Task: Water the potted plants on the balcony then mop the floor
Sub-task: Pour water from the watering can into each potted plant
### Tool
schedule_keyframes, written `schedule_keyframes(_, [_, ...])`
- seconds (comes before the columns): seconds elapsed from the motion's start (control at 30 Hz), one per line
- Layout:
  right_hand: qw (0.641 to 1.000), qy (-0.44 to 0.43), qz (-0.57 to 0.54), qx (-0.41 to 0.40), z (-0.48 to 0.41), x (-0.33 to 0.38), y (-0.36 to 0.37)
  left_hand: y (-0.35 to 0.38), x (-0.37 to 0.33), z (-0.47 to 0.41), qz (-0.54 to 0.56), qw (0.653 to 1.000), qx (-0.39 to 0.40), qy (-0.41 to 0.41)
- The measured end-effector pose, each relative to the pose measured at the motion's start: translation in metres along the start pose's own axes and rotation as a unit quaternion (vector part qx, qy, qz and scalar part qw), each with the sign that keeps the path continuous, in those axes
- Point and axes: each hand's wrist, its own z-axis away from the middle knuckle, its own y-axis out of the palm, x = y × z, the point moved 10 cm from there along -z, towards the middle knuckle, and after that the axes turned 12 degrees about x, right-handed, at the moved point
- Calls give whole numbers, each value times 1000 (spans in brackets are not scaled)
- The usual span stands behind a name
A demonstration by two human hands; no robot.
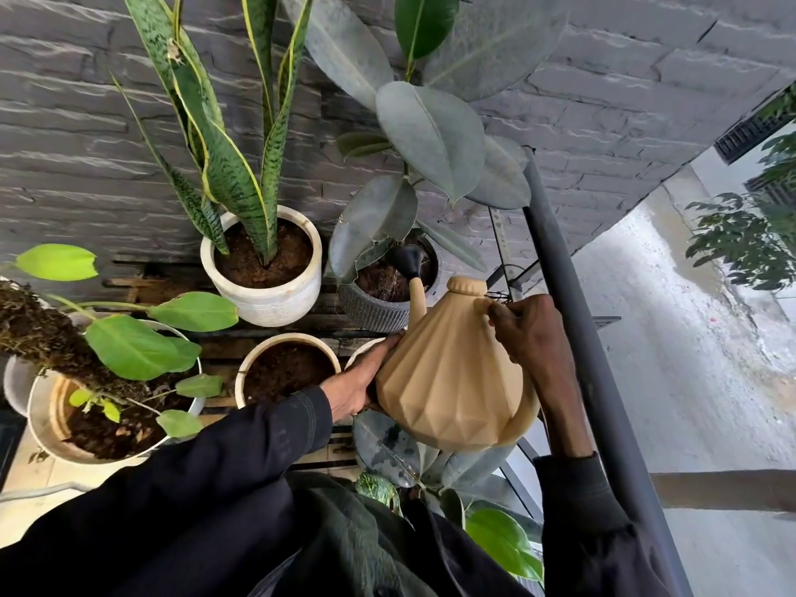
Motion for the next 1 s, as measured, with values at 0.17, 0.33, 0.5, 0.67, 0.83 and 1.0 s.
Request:
schedule_keyframes(0.17, [999, -14, -17, -24, -2, -16, 3, 0, 1, -2, 3, 1000, 0, -2])
schedule_keyframes(0.33, [995, -33, -69, -61, 7, -44, 13, 0, -3, -3, 13, 1000, 7, 9])
schedule_keyframes(0.5, [984, -44, -133, -107, 27, -74, 28, -6, -11, -7, -5, 999, -9, 33])
schedule_keyframes(0.67, [967, -66, -202, -140, 40, -93, 42, -14, -19, -6, -21, 997, -34, 64])
schedule_keyframes(0.83, [956, -72, -242, -150, 43, -109, 57, -16, -33, -1, -37, 989, -35, 142])
schedule_keyframes(1.0, [949, -78, -254, -170, 44, -123, 65, -18, -38, 3, -61, 982, -39, 172])
